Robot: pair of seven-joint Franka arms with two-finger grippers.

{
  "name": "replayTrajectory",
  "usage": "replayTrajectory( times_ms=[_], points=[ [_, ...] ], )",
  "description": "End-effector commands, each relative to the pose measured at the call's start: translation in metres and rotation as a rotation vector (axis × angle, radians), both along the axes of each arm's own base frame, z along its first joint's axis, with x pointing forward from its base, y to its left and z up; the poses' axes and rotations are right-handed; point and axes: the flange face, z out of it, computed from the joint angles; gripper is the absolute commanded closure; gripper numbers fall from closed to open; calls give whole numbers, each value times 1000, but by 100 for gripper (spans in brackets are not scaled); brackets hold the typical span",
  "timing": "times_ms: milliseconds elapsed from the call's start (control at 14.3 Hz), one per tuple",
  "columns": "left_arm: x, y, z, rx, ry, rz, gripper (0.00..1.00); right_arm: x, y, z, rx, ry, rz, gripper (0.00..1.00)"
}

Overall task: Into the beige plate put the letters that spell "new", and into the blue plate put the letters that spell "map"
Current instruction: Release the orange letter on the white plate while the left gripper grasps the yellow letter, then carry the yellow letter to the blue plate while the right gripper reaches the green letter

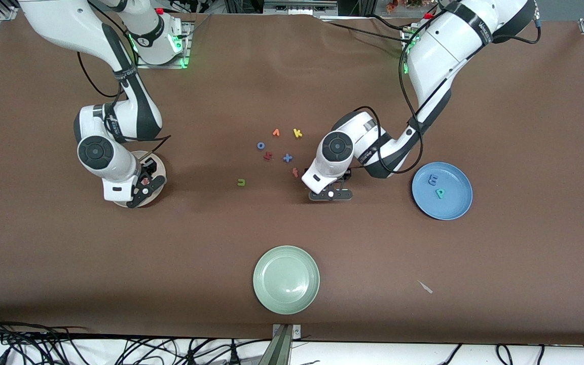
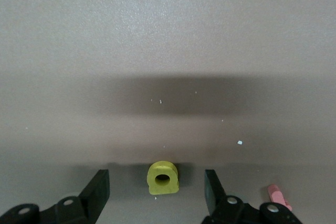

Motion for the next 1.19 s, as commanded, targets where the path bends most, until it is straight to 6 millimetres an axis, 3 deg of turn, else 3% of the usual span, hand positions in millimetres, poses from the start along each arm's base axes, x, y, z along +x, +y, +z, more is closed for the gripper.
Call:
replayTrajectory(
  times_ms=[0,140,209,349,489,628,838,977,1117],
  points=[
    [4,-5,-6,7,-19,-28,37,2,26,14,39,14,-104,0],
    [0,-3,-19,11,6,-23,39,3,62,26,33,14,-204,0],
    [-1,-3,-21,10,10,-27,46,0,83,30,30,6,-270,0],
    [0,-2,-19,11,10,-26,84,-7,124,31,35,-15,-361,0],
    [3,1,-16,11,12,-18,98,-8,157,29,42,-39,-436,0],
    [7,5,-8,11,7,-8,100,-7,185,22,44,-64,-533,0],
    [18,23,21,64,16,8,100,-14,215,7,85,-76,-693,0],
    [31,53,49,115,33,-4,100,-21,239,1,99,-91,-734,0],
    [43,88,72,149,67,-68,100,-18,251,-3,96,-96,-777,0]
  ],
)
